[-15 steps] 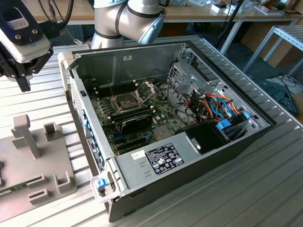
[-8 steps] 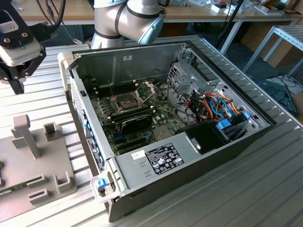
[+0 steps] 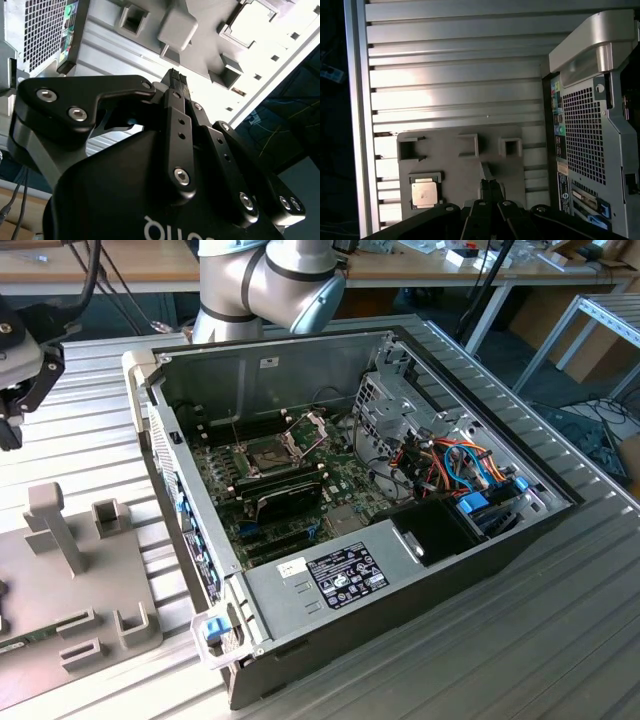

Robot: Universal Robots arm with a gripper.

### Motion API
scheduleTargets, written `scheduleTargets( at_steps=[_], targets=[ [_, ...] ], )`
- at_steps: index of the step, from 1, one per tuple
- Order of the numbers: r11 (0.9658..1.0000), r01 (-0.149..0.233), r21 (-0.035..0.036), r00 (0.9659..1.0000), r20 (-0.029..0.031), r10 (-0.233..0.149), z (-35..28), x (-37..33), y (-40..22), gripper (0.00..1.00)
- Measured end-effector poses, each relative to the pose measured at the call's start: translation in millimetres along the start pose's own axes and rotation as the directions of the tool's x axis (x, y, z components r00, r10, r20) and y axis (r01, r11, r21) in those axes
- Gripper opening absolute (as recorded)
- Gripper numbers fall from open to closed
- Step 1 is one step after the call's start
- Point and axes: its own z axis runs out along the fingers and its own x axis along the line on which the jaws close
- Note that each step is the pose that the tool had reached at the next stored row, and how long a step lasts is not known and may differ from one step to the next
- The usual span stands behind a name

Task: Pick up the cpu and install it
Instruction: 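Reach for the cpu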

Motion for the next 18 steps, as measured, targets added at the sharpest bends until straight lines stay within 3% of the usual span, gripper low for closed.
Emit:
scheduleTargets(
  at_steps=[4, 7, 11, 13, 18],
  targets=[
    [1.0, 0.0, 0.0001, 1.0, -0.0002, 0.0, 6.2, 7.4, -0.8, 0.11],
    [1.0, 0.0, 0.0001, 1.0, -0.0002, 0.0, 12.7, 20.0, -2.1, 0.11],
    [1.0, 0.0, 0.0001, 1.0, -0.0004, 0.0, 18.8, 32.0, -3.2, 0.11],
    [1.0, 0.0, 0.0002, 1.0, -0.0008, 0.0, 24.8, 43.1, -4.4, 0.11],
    [1.0, 0.0, 0.0003, 1.0, -0.0023, 0.0, 33.6, 58.6, -5.9, 0.11]
  ],
)
